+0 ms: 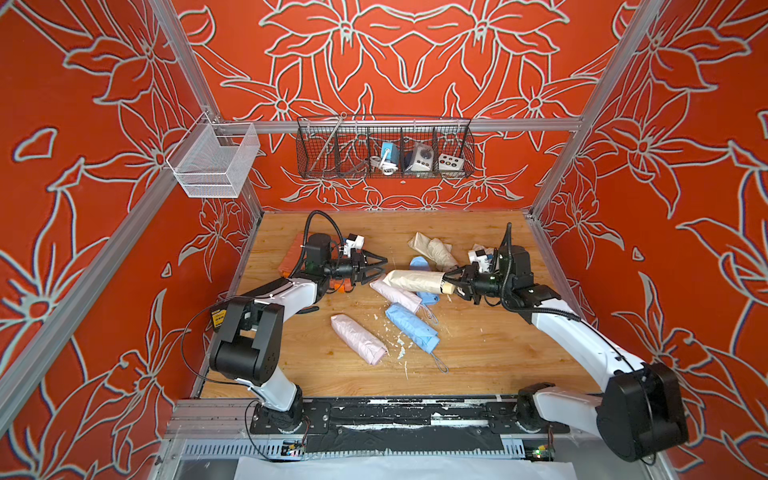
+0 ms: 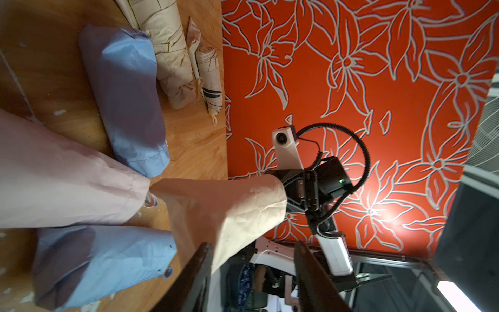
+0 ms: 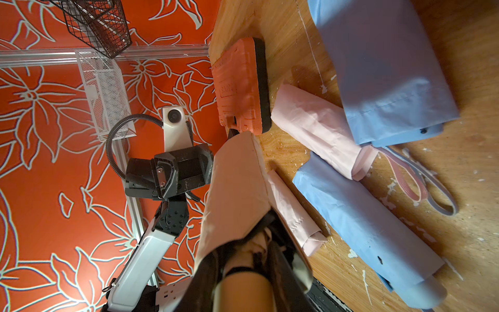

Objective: Take umbrellas out of sleeves
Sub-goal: Take out the umbrella from the umbrella sleeve.

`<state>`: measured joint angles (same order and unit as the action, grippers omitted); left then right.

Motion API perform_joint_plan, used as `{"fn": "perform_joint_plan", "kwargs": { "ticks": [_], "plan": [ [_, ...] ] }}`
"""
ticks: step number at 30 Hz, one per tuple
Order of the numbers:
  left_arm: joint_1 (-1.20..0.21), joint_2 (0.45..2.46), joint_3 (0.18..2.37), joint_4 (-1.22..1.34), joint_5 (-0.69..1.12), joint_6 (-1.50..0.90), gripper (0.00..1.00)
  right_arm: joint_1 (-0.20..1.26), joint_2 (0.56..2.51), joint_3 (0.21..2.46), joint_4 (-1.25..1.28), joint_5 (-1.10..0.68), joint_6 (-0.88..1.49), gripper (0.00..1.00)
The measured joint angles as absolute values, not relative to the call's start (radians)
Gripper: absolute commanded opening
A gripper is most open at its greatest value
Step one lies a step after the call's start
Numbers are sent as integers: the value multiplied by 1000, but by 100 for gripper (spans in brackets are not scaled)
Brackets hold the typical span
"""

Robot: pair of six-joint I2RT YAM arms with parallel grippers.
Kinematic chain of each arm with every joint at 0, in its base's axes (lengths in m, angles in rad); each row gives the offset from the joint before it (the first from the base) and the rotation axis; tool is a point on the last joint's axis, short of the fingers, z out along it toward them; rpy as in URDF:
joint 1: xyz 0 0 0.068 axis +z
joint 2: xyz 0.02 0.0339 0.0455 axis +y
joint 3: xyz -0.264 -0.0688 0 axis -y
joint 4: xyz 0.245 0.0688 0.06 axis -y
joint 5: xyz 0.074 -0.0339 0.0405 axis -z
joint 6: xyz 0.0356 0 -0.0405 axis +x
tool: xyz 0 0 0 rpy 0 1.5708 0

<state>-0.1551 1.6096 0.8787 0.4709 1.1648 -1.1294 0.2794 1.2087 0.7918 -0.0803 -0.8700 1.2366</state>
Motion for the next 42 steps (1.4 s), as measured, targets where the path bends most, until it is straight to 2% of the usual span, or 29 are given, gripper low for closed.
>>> {"fn": "perform_joint_plan", "kwargs": {
  "ticks": [12, 19, 22, 31, 33, 35, 42],
  "plan": [
    [-155, 1610, 905, 247, 1161, -949, 58, 279, 1209, 792, -75, -871, 1237, 0],
    [-184, 1610, 916, 225, 1163, -930, 54, 279, 1209, 792, -68, -874, 1241, 0],
    [-206, 1611, 928, 226, 1166, -929, 48, 279, 1209, 792, -66, -874, 1243, 0],
    [-210, 1628, 931, 226, 1169, -922, 23, 279, 1209, 792, -60, -875, 1244, 0],
    [-210, 1630, 931, 226, 1169, -923, 14, 279, 1209, 792, -59, -875, 1244, 0],
    [-210, 1632, 931, 226, 1168, -920, 0, 279, 1209, 792, -57, -876, 1245, 0],
    [-208, 1640, 933, 226, 1163, -913, 0, 279, 1209, 792, -55, -877, 1244, 0]
  ]
}}
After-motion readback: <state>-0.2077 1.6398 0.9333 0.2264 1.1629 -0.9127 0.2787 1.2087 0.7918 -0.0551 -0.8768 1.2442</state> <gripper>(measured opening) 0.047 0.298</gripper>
